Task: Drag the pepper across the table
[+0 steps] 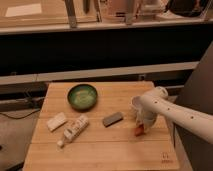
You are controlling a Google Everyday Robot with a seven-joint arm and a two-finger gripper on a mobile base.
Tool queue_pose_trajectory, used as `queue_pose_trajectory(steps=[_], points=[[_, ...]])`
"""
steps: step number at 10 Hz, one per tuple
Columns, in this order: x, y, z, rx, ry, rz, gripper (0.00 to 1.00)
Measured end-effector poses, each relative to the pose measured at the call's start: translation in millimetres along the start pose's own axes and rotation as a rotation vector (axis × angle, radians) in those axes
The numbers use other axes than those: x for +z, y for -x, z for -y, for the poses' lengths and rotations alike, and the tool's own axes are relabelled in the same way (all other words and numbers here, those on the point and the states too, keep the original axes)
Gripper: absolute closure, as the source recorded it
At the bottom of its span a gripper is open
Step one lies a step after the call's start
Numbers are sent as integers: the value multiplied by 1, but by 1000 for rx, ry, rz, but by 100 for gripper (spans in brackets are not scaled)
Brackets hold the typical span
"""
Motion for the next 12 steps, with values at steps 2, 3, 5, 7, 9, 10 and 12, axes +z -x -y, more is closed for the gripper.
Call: queue_pose_trajectory(steps=[2,3,5,7,9,10,12], points=[[-1,2,1,-5,2,0,98],[-1,3,0,-6,5,0,98],[0,3,0,-11,8,1,98],[-1,4,-1,-18,13,0,98],[-1,4,-2,-23,15,1,98],[0,4,-3,-24,16,2,98],[0,5,-4,-30,20,3,98]])
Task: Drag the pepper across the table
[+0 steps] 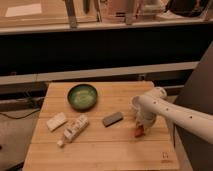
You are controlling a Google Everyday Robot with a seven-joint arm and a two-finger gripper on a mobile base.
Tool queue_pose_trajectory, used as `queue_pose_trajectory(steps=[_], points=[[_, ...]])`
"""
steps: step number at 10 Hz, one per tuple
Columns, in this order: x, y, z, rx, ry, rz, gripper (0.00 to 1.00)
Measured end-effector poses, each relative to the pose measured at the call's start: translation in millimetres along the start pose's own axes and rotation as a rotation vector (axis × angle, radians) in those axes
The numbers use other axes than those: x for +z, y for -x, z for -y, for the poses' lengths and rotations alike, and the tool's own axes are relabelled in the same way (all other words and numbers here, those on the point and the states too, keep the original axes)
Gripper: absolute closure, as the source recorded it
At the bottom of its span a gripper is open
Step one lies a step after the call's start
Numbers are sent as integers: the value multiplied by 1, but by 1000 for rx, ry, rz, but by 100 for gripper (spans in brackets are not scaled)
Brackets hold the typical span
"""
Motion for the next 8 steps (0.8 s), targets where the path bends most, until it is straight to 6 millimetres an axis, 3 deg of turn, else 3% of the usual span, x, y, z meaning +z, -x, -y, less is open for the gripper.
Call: queue_pose_trajectory(steps=[8], points=[[-1,4,1,-23,11,0,98]])
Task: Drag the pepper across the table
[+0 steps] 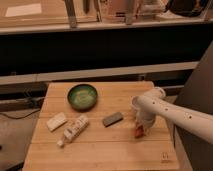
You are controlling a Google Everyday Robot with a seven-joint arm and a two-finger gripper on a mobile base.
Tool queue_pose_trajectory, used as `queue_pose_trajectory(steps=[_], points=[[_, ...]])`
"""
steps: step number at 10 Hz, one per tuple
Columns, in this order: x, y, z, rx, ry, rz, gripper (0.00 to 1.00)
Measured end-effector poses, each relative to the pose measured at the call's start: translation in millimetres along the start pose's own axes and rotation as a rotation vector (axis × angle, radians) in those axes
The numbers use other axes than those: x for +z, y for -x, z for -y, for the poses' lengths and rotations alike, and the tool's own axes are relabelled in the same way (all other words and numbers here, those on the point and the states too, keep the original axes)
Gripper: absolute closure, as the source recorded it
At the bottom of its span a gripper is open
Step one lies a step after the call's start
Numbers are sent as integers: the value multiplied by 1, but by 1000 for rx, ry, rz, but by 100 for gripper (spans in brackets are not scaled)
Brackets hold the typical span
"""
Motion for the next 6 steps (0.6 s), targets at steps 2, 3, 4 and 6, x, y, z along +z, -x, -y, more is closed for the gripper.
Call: queue_pose_trajectory(steps=[2,3,4,6], points=[[0,0,-1,-4,3,1,98],[0,1,-1,-7,5,2,98],[0,1,-1,-10,6,1,98],[-1,2,-1,-16,8,1,98]])
